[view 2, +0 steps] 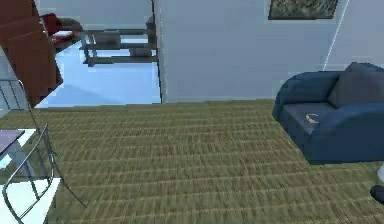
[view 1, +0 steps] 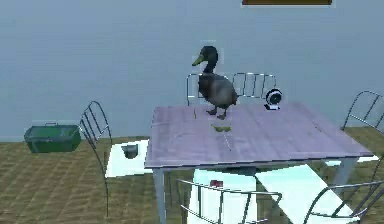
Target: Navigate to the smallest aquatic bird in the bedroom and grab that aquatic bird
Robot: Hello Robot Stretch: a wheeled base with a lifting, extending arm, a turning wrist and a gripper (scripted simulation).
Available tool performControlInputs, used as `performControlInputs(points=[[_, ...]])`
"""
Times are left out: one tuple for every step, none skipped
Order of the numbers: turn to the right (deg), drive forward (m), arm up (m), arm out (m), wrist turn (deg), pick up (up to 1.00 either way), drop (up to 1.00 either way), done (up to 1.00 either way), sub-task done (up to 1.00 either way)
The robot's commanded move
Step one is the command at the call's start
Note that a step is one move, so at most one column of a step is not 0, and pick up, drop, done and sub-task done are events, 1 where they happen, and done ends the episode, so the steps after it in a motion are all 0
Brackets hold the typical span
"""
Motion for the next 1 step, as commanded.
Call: performControlInputs(points=[[-45.0, 0.00, 0.00, 0.00, 0.0, 0.00, 0.00, 0.00, 0.00]])
